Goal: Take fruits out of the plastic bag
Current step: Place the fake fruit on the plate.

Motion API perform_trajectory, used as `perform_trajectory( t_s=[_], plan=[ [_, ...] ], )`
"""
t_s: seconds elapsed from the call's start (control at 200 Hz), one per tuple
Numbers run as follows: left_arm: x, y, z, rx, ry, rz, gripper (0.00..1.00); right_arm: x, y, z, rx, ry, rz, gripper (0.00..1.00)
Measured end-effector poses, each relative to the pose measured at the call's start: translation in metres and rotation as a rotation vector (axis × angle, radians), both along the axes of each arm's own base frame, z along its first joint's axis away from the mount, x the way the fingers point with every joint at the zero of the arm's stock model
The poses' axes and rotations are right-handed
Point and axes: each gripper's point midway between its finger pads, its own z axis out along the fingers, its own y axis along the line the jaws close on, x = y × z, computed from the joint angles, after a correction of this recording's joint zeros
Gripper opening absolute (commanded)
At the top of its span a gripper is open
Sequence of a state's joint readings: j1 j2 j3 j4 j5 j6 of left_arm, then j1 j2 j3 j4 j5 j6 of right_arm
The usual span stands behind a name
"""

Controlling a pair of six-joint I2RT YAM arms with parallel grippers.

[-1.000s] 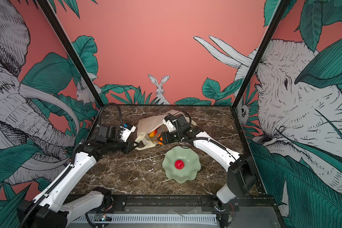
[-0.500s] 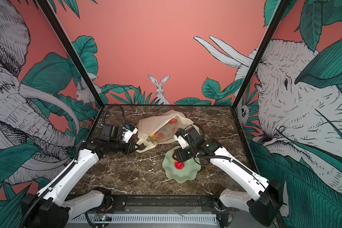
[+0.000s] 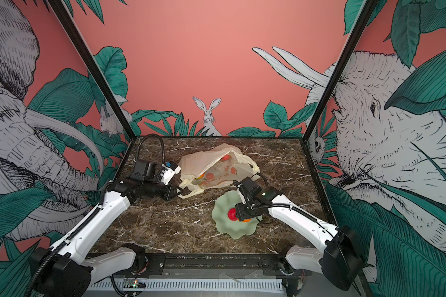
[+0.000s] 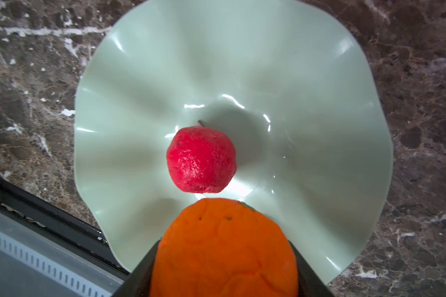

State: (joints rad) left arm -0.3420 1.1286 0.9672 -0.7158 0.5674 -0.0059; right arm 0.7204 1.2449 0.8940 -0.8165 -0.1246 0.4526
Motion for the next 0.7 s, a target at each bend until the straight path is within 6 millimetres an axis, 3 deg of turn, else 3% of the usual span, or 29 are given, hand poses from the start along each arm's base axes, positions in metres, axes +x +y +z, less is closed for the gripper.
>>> perform_trajectory(
  t_s=[0.335, 0.7],
  plan=[
    [0.000, 0.000, 0.001, 0.002, -0.006, 0.001, 0.00, 0.005, -0.002, -0.020, -0.054, 0.023, -0.012, 0.78],
    [0.001, 0.000, 0.002, 0.000, -0.013, -0.001, 0.00, 0.007, -0.005, -0.017, -0.063, 0.009, -0.021, 0.81]
  ],
)
